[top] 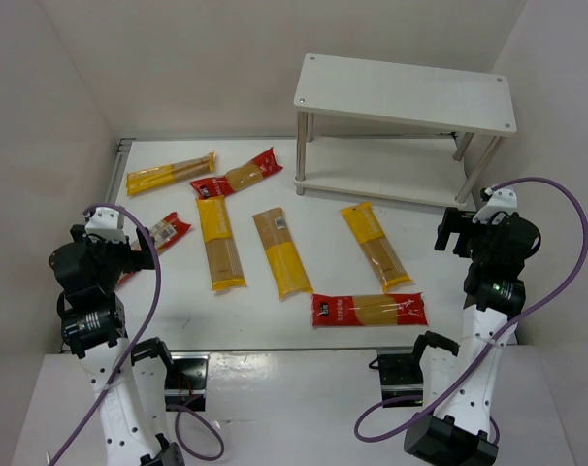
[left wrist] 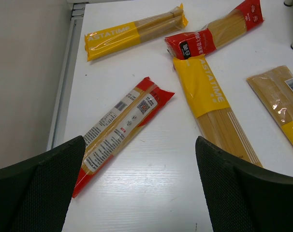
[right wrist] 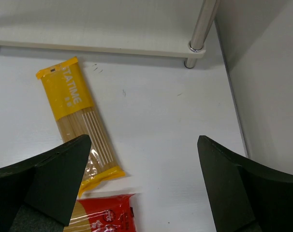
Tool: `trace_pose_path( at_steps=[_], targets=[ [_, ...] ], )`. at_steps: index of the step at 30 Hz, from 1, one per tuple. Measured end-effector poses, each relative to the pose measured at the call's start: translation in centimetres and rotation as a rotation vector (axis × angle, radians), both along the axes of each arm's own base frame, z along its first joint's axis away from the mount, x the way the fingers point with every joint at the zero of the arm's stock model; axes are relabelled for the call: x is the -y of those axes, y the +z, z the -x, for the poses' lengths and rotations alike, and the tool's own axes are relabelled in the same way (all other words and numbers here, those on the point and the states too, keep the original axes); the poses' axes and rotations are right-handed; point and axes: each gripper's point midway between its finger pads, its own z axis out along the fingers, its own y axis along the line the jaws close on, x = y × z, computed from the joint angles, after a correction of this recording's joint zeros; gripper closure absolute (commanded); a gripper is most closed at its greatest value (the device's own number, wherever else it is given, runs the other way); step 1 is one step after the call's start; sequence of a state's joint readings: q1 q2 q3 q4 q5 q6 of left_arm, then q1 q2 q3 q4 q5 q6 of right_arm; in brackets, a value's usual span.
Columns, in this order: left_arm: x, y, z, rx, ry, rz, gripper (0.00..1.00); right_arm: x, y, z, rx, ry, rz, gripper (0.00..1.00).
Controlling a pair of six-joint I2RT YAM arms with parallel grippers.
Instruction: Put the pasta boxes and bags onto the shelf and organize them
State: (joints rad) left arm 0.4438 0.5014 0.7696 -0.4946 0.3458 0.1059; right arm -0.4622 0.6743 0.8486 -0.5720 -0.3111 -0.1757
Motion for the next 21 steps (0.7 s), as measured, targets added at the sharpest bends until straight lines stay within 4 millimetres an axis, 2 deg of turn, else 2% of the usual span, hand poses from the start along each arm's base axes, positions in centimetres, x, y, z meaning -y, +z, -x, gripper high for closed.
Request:
trace_pose_path(
  at_steps=[17,21],
  targets=[
    [0.02,-0.03,-0.01,-0.001,-0.002,-0.001,0.0,0.3,0.01,0.09,-0.001,-0.021,0.001,0.01],
    [0.27,-0.63,-0.46,-0.037,-0.036,0.009,0.0,0.26,0.19,0.18,0.006,-0.022,0.004,0.01]
  ],
)
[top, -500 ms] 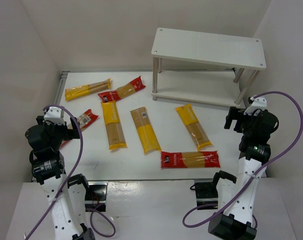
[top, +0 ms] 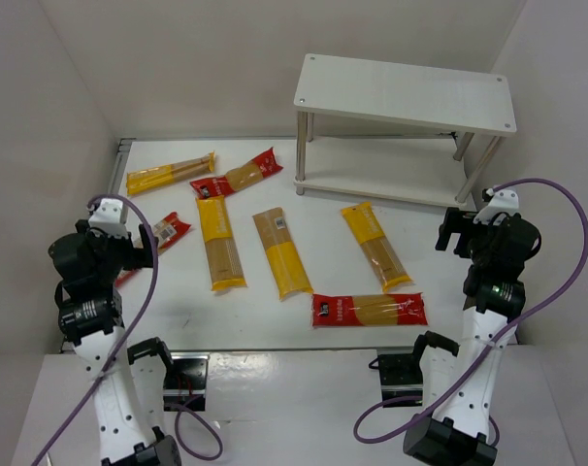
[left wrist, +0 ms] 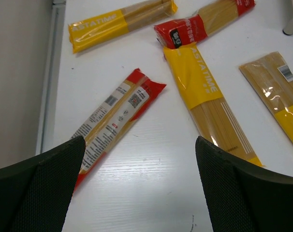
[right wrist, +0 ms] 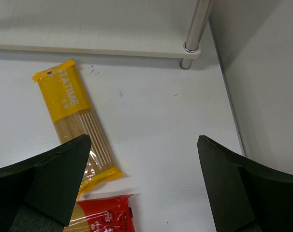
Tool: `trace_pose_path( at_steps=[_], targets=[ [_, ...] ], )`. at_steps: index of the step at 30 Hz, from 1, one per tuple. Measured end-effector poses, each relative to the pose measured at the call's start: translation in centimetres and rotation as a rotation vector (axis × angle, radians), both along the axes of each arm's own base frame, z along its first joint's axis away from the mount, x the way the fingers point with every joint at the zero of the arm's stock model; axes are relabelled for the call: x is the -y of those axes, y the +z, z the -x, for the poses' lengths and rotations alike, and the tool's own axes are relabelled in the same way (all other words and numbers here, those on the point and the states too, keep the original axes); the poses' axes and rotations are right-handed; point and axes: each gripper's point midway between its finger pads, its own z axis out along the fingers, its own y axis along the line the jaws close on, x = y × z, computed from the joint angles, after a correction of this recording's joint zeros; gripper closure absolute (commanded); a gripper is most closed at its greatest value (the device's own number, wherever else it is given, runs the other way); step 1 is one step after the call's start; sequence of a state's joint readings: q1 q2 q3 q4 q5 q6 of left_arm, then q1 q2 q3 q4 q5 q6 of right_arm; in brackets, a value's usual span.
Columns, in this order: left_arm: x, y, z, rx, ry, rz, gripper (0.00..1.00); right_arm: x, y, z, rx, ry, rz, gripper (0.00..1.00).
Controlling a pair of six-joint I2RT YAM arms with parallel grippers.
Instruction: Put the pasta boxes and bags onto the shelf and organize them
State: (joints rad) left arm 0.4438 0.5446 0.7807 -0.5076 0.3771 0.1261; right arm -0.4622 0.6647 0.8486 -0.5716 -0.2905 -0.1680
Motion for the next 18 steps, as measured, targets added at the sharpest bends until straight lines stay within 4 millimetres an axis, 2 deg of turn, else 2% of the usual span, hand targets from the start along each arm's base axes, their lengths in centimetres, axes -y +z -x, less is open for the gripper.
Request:
trace_pose_path(
  at_steps=[5,10,14,18],
  targets=[
    [0.2,-1.8,-1.7,-0.141,-0.07,0.039,0.0,0.0,0.0,0.0,0.001,-0.002,0.002,0.01],
    [2.1,-4.1,-3.8,-0.29,-0.217,0.002,0.0,0.0,0.2,0.1,0.008,-0.003,0.007,0.01],
    [3.2,-5.2,-3.6,-0.337,-0.308,-0.118,0.0,-0.1,0.4,0.2,0.016,0.002,0.01,0.01],
    [2.6,-6.1,-4.5,-0.335,-0.375,-0.312,0.0,-0.4,0.5,0.2,0.021,0.016,0.013,0.01]
  ],
)
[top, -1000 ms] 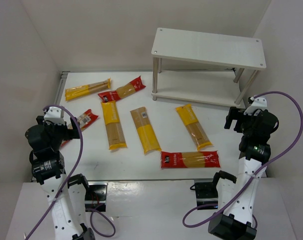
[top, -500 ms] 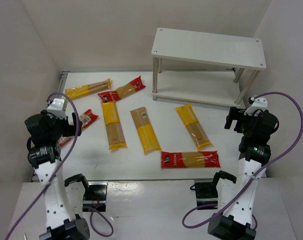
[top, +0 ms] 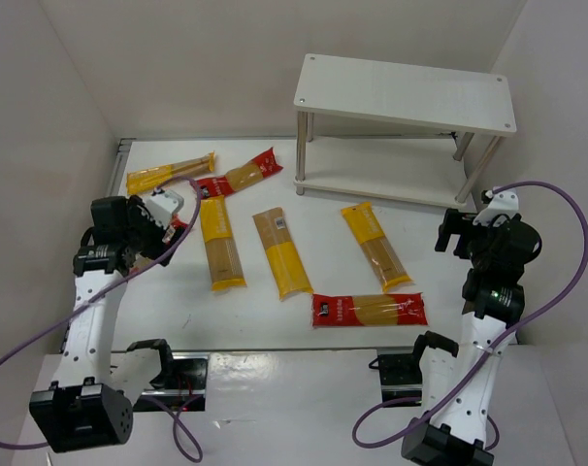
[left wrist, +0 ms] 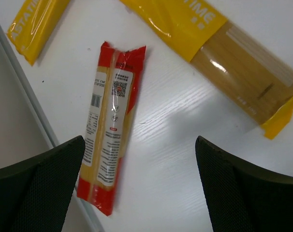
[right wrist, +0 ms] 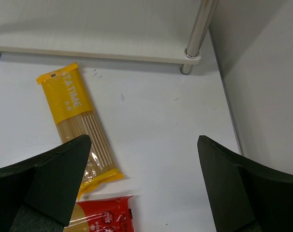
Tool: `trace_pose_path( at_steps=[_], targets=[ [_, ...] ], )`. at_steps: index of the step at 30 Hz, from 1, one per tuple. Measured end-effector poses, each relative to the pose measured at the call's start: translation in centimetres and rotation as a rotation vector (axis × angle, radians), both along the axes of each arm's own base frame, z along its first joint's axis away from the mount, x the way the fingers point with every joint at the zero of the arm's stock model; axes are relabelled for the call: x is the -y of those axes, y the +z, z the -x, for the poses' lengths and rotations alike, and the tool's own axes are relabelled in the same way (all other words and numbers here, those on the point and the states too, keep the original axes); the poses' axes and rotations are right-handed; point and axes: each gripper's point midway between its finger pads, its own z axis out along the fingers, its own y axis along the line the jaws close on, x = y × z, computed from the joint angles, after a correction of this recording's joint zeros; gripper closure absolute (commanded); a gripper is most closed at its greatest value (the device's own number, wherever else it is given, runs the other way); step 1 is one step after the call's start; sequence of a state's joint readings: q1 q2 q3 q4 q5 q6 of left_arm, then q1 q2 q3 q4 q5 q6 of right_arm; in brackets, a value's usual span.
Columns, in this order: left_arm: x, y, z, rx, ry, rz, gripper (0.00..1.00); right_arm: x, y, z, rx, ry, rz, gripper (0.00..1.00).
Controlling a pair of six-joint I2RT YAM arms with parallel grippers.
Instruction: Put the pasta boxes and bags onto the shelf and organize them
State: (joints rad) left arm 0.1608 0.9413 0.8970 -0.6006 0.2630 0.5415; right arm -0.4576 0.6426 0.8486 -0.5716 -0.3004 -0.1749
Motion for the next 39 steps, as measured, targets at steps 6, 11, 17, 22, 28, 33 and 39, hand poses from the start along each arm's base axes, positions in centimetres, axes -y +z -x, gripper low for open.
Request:
trace_pose_path(
  at_steps=[6,11,17,22,28,33,39],
  targets=[
    [-2.6,-6.6,-1.0,-0.164,-0.067,-0.1,0.0,-0.4,0.0,-0.1,0.001,0.02,-0.001,0.01],
    [-5.1,-11.6,-1.6,-0.312,-0.073,-0.092,0.0,-0.5,0.0,-0.1,0.002,0.026,-0.002,0.01],
    [-6.1,-12.8,-3.0,-0.333,-0.084,-0.072,0.0,-0.6,0.0,-0.1,0.003,0.032,-0.004,0.01],
    [-7.5,-12.7,-4.1,-0.314,-0.081,-0.067,0.0,-0.7,0.0,-0.1,0.003,0.035,-0.005,0.01],
    [-11.1,-13.9,-5.1,-0.338,-0.056,-0.05,0.0,-0.7,0.0,-0.1,0.003,0.035,-0.005,0.01],
    [-13.5,-15.4,-3.9,-0.386,-0.043,-0.015,0.0,-0.8,0.0,-0.2,0.004,0.038,-0.006,0.01],
    [-13.6,-17.0,-2.7,-0.459,-0.099,0.017,0.0,-0.8,0.0,-0.2,0.004,0.038,-0.006,0.01]
  ],
)
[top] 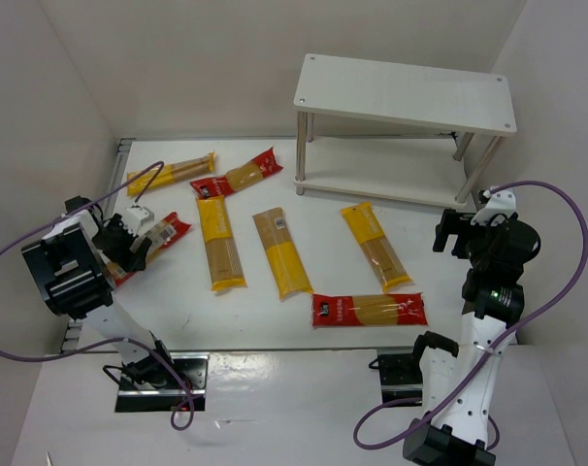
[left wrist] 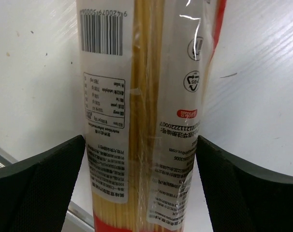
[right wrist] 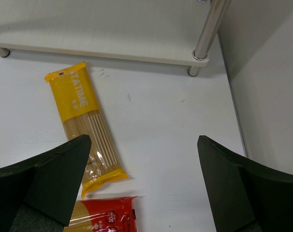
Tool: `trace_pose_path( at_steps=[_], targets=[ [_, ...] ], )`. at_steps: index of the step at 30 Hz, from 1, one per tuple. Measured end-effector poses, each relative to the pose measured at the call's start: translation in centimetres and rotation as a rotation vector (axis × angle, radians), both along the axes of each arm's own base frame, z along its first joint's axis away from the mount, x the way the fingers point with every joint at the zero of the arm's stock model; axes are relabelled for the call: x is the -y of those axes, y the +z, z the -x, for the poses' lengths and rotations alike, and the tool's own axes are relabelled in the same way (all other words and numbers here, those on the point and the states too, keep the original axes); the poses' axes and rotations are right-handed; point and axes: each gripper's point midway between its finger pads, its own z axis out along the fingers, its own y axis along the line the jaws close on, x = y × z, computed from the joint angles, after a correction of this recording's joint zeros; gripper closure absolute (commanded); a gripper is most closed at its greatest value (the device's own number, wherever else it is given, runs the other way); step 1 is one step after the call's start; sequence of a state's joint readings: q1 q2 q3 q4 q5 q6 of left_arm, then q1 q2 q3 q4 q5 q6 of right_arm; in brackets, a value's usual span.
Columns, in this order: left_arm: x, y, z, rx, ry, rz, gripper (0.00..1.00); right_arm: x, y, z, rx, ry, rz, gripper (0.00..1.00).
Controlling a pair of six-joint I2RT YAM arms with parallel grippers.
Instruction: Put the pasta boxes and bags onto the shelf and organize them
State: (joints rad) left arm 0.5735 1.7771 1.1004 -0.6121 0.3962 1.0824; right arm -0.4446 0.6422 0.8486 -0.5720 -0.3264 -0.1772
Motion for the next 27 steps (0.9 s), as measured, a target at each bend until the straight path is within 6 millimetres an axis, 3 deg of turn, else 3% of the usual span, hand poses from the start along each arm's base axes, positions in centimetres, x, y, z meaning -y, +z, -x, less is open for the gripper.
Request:
trace_pose_path(
  at_steps=[7,9,12,13,15,16,23,27],
  targets=[
    [0.6,-0.3,0.5,-0.007,-0.046,0.006,0.0,0.0,0.1,0.0,0.003,0.0,0.001,0.01],
    [0.9,-0.3,0.6,0.001,-0.048,-0.001,0.04,0.0,0.1,0.1,0.005,0.0,0.002,0.01],
    [1.1,-0.3,0.9,0.01,-0.049,-0.018,0.3,0.0,0.2,0.1,0.007,0.0,0.003,0.01],
    [1.3,-0.3,1.0,0.007,-0.048,-0.018,0.56,0.0,0.2,0.1,0.007,0.0,0.003,0.01],
    [1.7,-0.3,1.2,0.003,-0.044,-0.012,0.95,0.0,0.2,0.1,0.007,0.0,0.003,0.01],
    [1.8,0.1,1.1,0.008,-0.04,-0.014,1.0,-0.1,0.2,0.1,0.008,0.0,0.004,0.01],
    [2.1,1.7,0.9,0.053,0.003,-0.059,1.0,-0.1,0.4,0.2,0.017,0.0,0.008,0.01],
    [4.9,4.2,1.2,0.066,-0.013,-0.053,1.0,-0.1,0.4,0.2,0.017,0.002,0.008,0.01]
  ],
)
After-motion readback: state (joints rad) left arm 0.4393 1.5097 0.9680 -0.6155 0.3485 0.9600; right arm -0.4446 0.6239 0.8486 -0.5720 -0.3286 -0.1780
